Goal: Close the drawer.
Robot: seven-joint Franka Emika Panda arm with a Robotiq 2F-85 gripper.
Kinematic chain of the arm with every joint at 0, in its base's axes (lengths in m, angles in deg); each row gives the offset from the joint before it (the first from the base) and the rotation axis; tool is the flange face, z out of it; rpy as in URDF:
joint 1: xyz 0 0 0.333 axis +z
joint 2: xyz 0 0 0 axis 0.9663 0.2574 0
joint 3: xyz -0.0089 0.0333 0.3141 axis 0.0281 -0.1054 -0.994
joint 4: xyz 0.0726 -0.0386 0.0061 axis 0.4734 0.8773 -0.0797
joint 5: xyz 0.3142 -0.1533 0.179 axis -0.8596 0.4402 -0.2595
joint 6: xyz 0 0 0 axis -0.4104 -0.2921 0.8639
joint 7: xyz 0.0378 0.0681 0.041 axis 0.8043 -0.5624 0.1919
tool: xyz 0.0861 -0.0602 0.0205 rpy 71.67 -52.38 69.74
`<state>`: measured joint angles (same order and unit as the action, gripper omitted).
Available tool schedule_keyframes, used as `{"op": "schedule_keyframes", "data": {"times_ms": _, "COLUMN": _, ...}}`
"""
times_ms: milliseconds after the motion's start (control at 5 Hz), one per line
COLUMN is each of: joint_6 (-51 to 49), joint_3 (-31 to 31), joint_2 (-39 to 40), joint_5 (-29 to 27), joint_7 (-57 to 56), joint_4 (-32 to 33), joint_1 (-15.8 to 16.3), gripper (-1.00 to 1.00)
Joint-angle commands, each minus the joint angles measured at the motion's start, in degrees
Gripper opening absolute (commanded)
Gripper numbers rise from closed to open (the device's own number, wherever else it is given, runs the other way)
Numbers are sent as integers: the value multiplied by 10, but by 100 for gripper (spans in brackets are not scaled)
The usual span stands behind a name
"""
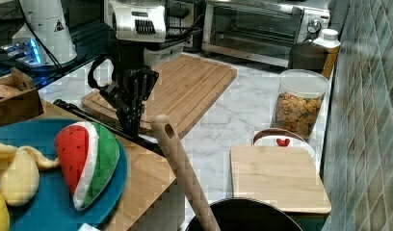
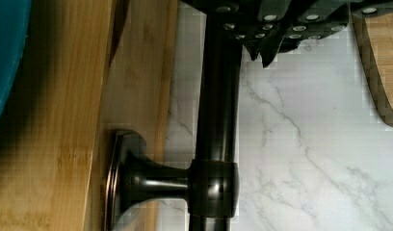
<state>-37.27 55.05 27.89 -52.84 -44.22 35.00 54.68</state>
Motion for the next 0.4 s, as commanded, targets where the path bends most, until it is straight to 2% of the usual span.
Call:
{"op": "schedule_keyframes", "data": {"times_ms": 200, "joint_6": 42, "joint_3": 79, "joint_2": 21, "joint_5": 15, "joint_7": 1, "joint_4": -71, "joint_1": -79, "gripper": -100}}
{"op": "schedule_keyframes", "data": {"times_ms": 400, "joint_6": 42, "joint_3": 84, "joint_2": 22, "joint_5": 12, "joint_7": 0, "joint_4": -71, "joint_1": -75, "gripper": -100}}
